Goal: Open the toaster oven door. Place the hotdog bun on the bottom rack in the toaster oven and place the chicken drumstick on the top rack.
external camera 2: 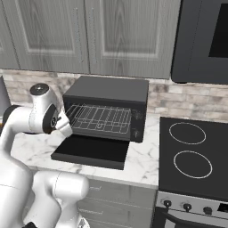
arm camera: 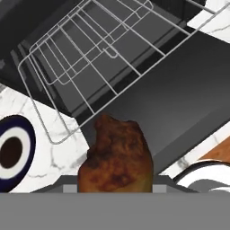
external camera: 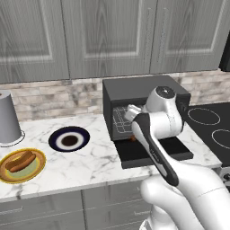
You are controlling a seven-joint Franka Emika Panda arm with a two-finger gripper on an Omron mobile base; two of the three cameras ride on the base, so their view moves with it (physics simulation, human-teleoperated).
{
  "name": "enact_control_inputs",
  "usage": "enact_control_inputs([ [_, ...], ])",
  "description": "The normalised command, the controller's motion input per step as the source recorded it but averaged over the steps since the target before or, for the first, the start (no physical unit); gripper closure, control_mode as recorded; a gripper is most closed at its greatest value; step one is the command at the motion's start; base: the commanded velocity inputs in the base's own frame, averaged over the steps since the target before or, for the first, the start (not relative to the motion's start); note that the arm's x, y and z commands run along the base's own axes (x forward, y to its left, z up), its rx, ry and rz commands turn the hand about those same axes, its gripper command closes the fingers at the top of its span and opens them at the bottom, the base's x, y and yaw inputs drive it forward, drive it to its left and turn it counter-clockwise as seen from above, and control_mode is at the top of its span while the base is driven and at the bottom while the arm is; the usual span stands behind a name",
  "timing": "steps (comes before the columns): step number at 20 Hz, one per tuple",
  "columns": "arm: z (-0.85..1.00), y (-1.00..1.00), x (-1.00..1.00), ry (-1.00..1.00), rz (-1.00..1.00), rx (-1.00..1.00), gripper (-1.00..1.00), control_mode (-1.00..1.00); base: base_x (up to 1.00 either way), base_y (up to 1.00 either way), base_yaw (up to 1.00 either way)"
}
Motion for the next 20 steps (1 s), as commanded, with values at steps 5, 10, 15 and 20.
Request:
enact_control_inputs([
  [5, 0.0, -0.24, 0.29, -0.08, 0.0, 0.0, 1.0, -1.0, 0.0, 0.0, 0.0],
  [10, -0.02, -0.3, 0.26, -0.02, -0.14, 0.01, 1.0, -1.0, 0.0, 0.0, 0.0],
  [15, 0.0, -0.37, 0.21, 0.0, -0.24, 0.03, 1.0, -1.0, 0.0, 0.0, 0.0],
  [20, 0.0, -0.34, 0.24, -0.03, -0.25, 0.08, 1.0, -1.0, 0.0, 0.0, 0.0],
])
